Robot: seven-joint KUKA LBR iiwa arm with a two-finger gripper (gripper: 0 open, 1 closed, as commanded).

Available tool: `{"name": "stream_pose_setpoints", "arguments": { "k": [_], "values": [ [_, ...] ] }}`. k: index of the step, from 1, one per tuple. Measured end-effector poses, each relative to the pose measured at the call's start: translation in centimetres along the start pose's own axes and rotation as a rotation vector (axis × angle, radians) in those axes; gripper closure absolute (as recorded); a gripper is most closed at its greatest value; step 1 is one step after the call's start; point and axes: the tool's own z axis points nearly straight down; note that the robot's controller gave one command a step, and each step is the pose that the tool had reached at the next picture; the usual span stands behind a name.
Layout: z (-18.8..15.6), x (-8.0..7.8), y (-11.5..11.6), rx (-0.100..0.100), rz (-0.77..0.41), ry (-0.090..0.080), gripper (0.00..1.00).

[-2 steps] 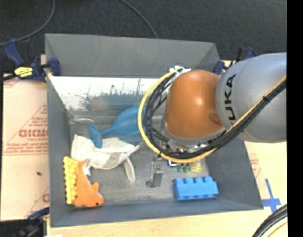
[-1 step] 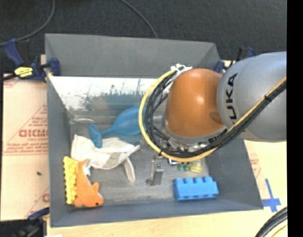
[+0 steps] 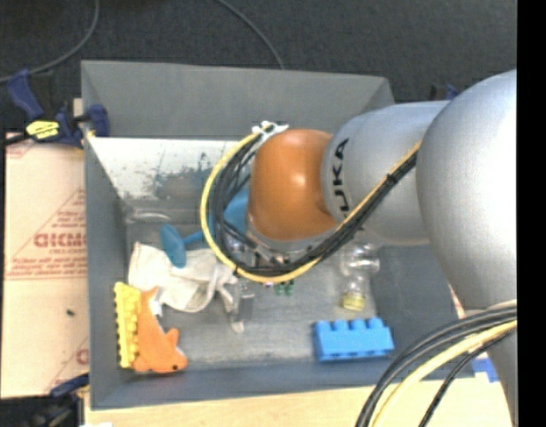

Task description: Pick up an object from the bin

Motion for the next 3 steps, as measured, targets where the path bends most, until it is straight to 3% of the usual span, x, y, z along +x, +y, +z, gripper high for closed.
{"name": "stream_pose_setpoints", "arguments": {
  "k": [1, 2, 3],
  "values": [
    [5.4, -1.6, 1.0, -0.003, -0.011, -0.001, 0.0],
    [4.1, -0.3, 5.0, -0.002, 0.094, -0.002, 1.0],
    [4.1, -0.3, 5.0, -0.002, 0.095, -0.002, 1.0]
  ]
}}
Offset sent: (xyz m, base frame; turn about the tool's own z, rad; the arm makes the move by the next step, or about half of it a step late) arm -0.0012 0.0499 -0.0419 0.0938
